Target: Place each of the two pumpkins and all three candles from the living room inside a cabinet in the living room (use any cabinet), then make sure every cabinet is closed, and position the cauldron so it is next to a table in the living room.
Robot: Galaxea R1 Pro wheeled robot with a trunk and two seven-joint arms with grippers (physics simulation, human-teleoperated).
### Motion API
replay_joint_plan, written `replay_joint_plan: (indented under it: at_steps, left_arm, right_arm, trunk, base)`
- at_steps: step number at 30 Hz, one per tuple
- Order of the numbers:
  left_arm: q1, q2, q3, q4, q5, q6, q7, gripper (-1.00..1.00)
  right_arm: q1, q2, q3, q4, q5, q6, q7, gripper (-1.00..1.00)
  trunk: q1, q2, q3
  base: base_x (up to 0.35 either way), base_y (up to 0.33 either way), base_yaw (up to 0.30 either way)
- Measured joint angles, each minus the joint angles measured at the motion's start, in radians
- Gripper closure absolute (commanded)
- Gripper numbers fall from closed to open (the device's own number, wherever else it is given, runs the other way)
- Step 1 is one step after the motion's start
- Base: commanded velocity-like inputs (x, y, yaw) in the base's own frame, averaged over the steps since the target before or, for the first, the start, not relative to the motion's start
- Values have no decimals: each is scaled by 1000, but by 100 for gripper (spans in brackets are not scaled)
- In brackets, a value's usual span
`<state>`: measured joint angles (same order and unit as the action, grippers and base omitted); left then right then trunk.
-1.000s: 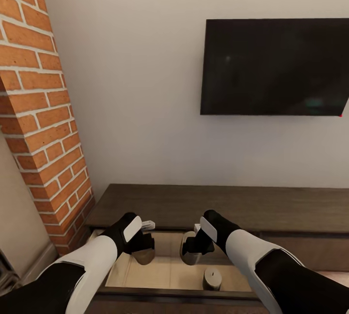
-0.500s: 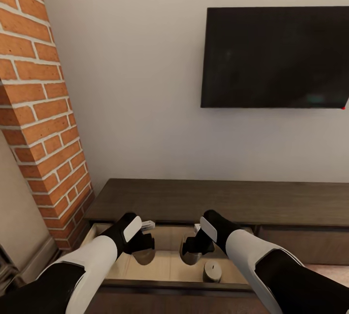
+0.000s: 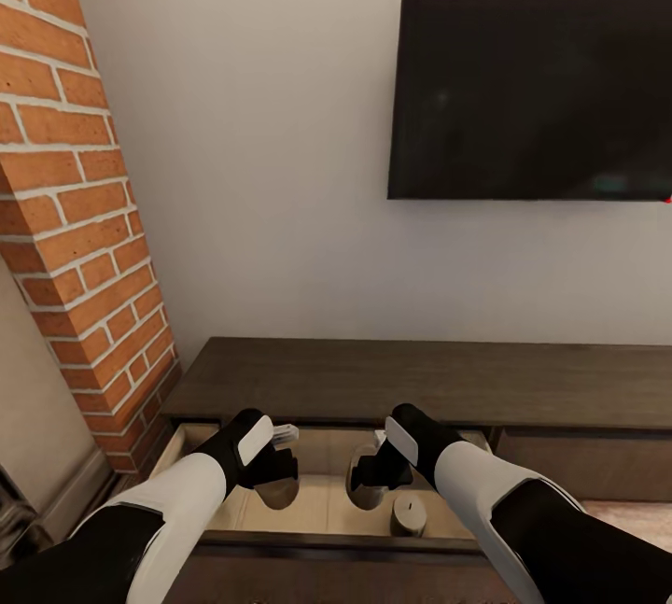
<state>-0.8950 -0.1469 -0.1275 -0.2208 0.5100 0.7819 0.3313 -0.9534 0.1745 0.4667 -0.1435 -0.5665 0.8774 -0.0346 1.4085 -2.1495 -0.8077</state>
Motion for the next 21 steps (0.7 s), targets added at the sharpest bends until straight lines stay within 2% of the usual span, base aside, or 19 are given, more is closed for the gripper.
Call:
replay_joint_plan:
  at_steps: [12, 21]
  left_arm:
    - [1, -2, 0, 0, 0, 0, 0, 100]
    - [1, -5, 0, 0, 0, 0, 0, 100]
  right_arm:
    - [0, 0, 0, 0, 0, 0, 0, 100]
    - [0, 0, 1, 0, 0, 0, 0, 100]
  trunk:
    - [0, 0, -18]
    - [0, 0, -20]
  base:
    - [3, 0, 0]
    - [112, 0, 0]
